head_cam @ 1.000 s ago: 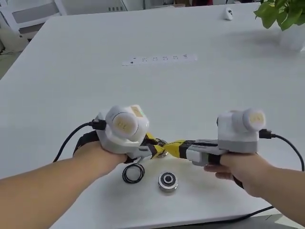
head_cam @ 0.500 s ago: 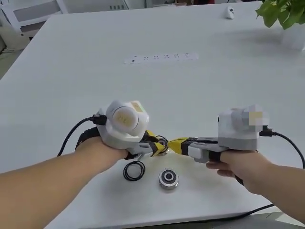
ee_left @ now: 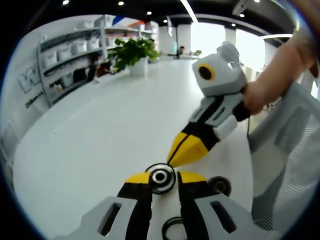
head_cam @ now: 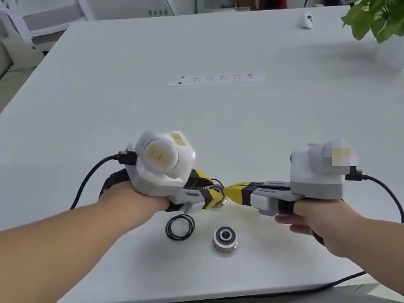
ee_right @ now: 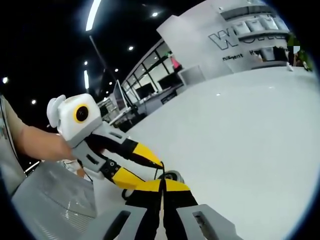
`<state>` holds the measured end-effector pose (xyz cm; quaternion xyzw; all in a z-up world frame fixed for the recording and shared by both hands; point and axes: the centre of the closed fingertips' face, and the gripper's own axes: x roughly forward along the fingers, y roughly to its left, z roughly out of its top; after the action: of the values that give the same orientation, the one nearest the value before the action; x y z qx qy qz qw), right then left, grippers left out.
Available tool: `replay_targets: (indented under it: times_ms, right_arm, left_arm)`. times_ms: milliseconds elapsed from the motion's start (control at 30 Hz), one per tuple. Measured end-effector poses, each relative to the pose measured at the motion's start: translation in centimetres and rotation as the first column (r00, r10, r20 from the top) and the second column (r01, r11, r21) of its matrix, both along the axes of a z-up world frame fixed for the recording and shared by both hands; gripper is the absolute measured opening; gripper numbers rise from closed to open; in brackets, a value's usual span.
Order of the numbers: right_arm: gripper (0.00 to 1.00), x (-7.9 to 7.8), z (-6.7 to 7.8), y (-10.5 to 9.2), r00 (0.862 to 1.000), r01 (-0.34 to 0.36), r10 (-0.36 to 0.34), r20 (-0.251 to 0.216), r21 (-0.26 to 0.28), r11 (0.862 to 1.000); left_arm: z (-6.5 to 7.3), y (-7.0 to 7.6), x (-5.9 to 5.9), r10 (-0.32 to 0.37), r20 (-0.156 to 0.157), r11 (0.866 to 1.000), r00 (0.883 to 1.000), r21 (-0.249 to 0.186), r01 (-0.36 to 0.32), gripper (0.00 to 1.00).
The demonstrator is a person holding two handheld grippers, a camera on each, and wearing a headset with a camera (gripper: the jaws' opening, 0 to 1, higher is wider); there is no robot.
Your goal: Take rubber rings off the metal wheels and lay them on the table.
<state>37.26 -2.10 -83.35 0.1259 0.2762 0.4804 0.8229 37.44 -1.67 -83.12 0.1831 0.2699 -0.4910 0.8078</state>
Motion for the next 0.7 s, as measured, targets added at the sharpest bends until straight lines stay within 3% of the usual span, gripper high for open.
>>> replay_targets:
  times_ms: [333, 500, 700]
  right_arm:
    - [0.00, 0.1, 0.9, -0.2, 1.000, 0.010, -0.010, 0.008, 0.011, 1.000]
    - [0.00, -0.1, 1.2, -0.2, 1.000, 0.003, -0.004, 0.013, 0.009, 1.000]
    - [0.00, -0.3, 1.8, -0.1, 1.000, -0.002, 0.002, 0.022, 0.011, 1.000]
  left_arm:
    - [1.8, 0.6, -0.7, -0.003, 0.028, 0.999, 1.000, -0.046, 0.004, 0.31]
    - [2.4, 1.0, -1.2, 0.015, 0.019, 0.997, 1.000, -0.072, -0.014, 0.40]
    - [3.0, 1.8, -1.7, 0.017, 0.036, 0.997, 0.999, -0.076, -0.014, 0.44]
